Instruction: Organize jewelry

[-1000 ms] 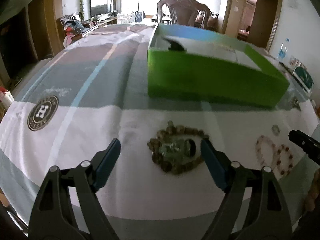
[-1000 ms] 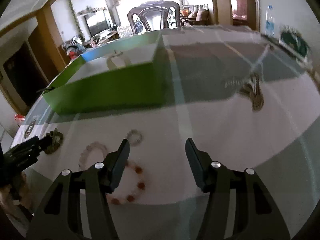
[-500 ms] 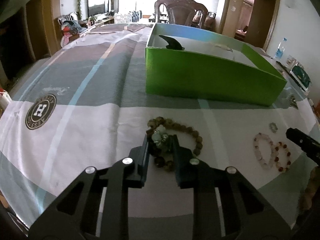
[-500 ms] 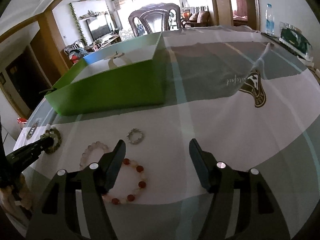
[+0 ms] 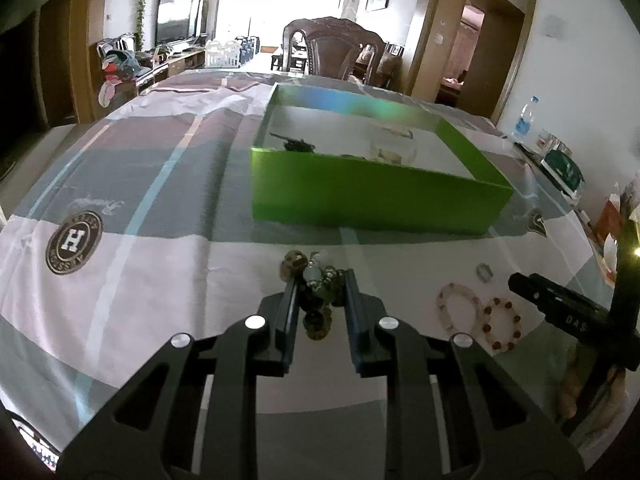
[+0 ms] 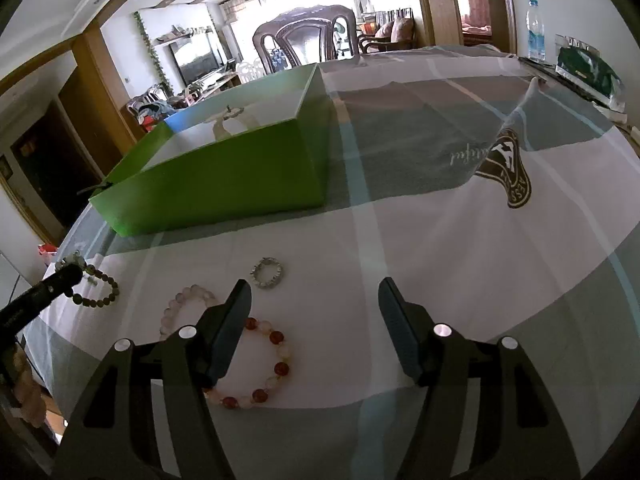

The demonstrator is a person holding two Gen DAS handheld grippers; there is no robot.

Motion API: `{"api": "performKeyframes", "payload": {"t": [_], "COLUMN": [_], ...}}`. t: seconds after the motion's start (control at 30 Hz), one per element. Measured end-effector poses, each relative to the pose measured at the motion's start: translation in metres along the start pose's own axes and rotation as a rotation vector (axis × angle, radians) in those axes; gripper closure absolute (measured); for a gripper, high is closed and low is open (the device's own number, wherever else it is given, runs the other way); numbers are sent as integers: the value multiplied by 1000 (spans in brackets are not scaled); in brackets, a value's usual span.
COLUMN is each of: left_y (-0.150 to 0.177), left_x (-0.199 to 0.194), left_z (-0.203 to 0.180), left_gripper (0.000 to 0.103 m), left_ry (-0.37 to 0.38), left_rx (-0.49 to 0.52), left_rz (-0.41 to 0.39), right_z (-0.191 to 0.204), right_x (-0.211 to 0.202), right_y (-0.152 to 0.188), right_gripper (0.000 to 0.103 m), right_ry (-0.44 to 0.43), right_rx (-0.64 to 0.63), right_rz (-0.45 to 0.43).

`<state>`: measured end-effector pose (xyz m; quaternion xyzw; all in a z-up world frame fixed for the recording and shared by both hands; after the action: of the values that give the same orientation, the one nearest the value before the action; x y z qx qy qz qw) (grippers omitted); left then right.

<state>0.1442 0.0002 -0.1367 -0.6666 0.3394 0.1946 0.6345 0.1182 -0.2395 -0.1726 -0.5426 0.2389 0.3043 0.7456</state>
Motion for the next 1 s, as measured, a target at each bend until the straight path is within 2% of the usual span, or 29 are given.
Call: {"api": "performKeyframes", "payload": {"t": [0.17, 0.3, 0.43, 0.67, 0.93, 0.97, 1.0], "left_y": [14, 23, 27, 29, 29, 29, 29], "left_x": [14, 17, 20, 27, 29, 29, 29], "left_z": [-14, -24, -25, -24, -23, -24, -24], "left_gripper": [82, 82, 82, 82, 81, 81, 80], "left_ry": [-47, -58, -73, -108, -110, -112, -113], "left_rx": [43, 69, 77, 94, 92, 96, 98], "left_rz": [24, 17, -3, 10, 15, 15, 15], "right_z": [3, 0, 6, 10, 24, 25, 25], "right_x": [0, -2, -4, -2, -1, -1, 0], "right_y": [1, 8, 20, 25, 24, 24, 24], "right_gripper": [38, 38, 38, 38, 56, 60, 69], "right_ry": [9, 108, 131, 193, 200, 198, 202], "right_rx": [-25, -78, -121, -188, -287, -293, -300], "right_rz": [7, 31, 75, 64, 24, 22, 18]}}
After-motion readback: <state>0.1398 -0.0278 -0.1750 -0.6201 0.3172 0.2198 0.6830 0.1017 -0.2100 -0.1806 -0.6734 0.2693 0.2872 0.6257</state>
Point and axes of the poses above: each gripper's, at about its wrist camera, not at the fingertips, and x roughly the way its jaws point, z to its left, y to its underside, the point moved 10 cm from there along x, roughly the way its jaws point, and after that the axes turned 4 degrees about -y, right-handed, at the moved point
